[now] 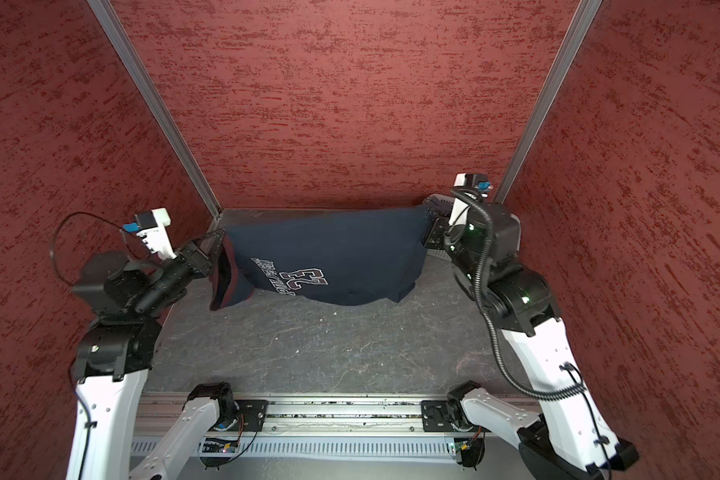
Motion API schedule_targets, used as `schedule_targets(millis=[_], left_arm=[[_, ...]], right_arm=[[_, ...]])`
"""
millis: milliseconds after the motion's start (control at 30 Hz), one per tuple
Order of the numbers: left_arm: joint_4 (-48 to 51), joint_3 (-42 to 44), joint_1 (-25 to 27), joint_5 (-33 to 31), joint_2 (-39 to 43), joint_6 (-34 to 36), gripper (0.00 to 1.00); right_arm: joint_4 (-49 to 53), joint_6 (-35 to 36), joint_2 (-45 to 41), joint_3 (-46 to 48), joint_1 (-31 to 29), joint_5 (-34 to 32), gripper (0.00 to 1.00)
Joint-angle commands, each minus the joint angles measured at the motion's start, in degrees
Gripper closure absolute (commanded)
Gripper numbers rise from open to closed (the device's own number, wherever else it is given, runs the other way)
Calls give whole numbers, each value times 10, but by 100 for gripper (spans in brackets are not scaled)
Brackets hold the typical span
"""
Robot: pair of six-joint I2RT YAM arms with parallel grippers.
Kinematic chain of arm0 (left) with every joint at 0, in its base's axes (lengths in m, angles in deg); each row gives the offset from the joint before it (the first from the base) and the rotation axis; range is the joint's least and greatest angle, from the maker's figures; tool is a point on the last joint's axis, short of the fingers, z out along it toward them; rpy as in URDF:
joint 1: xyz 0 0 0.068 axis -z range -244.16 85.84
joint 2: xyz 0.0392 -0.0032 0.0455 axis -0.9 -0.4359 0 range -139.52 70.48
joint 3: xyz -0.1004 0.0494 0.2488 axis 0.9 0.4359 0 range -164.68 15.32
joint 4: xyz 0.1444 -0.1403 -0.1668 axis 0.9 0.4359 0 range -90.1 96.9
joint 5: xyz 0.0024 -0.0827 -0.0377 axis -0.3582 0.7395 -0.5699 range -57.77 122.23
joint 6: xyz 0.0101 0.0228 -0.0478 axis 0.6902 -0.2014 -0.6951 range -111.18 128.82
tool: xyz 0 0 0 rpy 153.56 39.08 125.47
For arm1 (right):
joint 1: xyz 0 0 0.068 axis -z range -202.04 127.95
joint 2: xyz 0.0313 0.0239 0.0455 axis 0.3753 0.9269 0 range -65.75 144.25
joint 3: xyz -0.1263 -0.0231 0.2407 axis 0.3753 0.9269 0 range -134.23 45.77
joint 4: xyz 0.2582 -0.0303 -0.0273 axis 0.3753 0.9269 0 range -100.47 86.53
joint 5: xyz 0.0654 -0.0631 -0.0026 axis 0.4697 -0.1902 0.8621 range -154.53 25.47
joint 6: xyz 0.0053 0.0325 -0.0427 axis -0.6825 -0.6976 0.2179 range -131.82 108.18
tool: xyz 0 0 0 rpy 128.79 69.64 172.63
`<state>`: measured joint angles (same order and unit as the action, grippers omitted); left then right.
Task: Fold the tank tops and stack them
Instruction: 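Lift the navy tank top high with both grippers, stretching it between them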
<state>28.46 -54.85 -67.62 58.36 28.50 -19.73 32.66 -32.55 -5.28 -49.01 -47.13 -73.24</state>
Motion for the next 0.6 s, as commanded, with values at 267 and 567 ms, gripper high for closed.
schedule_targets(millis=[267, 567], left_arm=[[131, -175, 0, -2, -207, 38, 97], [99, -301, -4, -11, -346, 30, 98]], right_arm=[[10, 52, 101, -126, -2, -91, 100], [-47, 117, 251, -251, 17, -122, 100]])
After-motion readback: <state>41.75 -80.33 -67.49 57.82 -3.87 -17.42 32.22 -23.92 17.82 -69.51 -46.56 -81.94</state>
